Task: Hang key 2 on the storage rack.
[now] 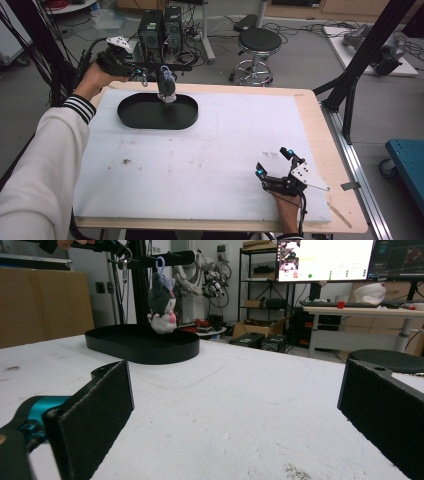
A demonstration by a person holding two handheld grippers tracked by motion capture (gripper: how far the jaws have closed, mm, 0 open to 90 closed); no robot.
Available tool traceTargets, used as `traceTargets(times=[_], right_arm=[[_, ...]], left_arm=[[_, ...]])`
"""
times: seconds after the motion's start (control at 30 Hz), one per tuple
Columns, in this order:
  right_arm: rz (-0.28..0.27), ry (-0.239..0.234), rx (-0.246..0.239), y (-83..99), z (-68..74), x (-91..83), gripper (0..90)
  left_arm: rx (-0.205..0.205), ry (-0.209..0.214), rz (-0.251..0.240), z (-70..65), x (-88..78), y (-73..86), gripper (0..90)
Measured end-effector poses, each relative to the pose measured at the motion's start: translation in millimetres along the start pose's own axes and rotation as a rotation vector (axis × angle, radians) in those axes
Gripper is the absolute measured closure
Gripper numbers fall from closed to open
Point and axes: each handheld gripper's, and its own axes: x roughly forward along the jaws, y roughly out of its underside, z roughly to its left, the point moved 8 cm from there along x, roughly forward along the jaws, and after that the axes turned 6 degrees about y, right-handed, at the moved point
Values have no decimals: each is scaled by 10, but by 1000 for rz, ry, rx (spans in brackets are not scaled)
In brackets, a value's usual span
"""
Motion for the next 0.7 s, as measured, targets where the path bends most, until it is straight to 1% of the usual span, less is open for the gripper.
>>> traceTargets(times=[0.2,0.43,0.7], right_arm=[[1,-1,0,0,0,0,7],[1,0,0,0,-1,0,7],[0,-1,-1,0,-3,1,7]], left_arm=[[-6,8,-2,3,-13,5,881],[-23,21,-4,48,-29,34,881],[-33,15,-11,106,-19,52,881]])
